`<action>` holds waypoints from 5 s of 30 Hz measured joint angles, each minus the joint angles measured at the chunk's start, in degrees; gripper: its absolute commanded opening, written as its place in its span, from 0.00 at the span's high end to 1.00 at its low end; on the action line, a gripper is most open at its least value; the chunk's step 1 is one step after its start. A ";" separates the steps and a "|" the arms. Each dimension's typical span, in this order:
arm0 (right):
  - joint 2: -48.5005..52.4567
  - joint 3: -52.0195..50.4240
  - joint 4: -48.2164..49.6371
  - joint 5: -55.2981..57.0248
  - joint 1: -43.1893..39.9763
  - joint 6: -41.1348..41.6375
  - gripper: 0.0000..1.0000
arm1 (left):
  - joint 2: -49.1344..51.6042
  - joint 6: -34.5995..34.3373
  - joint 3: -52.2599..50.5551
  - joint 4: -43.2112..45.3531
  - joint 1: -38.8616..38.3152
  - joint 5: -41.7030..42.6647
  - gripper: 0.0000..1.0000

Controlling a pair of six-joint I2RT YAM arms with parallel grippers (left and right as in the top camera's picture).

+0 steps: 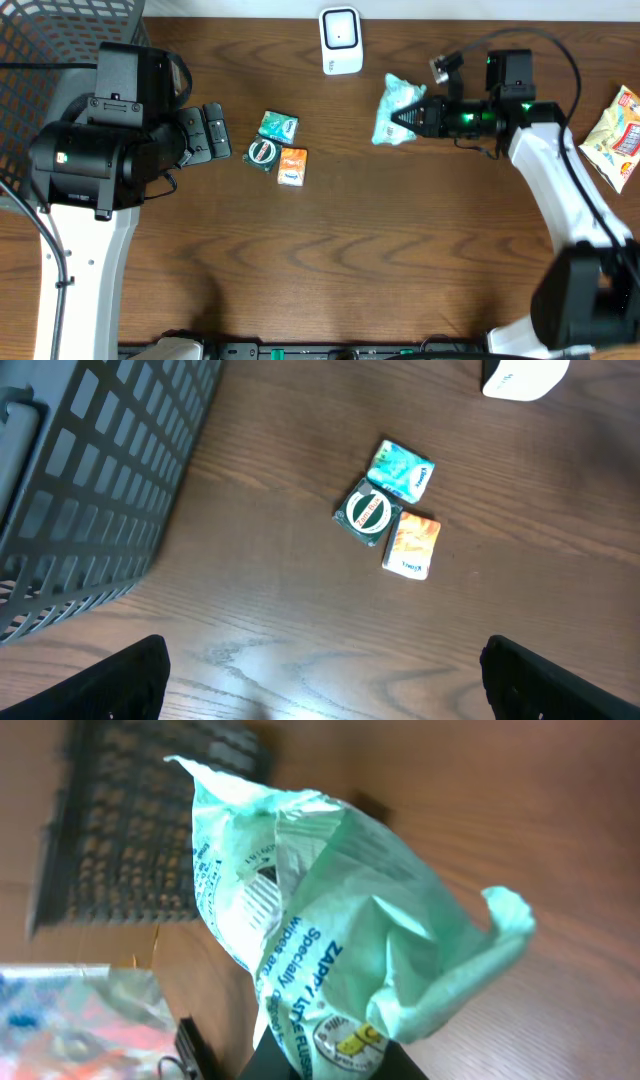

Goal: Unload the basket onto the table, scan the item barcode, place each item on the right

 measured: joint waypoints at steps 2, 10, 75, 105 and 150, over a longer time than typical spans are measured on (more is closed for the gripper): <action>-3.19 0.09 1.95 -0.28 1.51 -0.55 0.99 | 0.00 0.00 0.00 0.02 0.00 0.00 0.02; -10.78 0.15 3.82 -0.61 5.84 -0.17 0.99 | 0.00 0.00 0.00 0.00 0.00 0.00 0.02; -3.08 0.13 -10.73 47.95 17.20 12.55 0.99 | 0.00 0.00 0.00 0.02 0.00 0.00 0.02; 20.65 0.15 -25.31 86.95 23.10 9.99 0.67 | 0.00 0.00 0.00 0.02 0.00 0.00 0.02; 20.81 11.54 -32.57 68.78 12.41 -1.90 0.34 | 0.00 0.00 0.00 0.00 0.00 0.00 0.02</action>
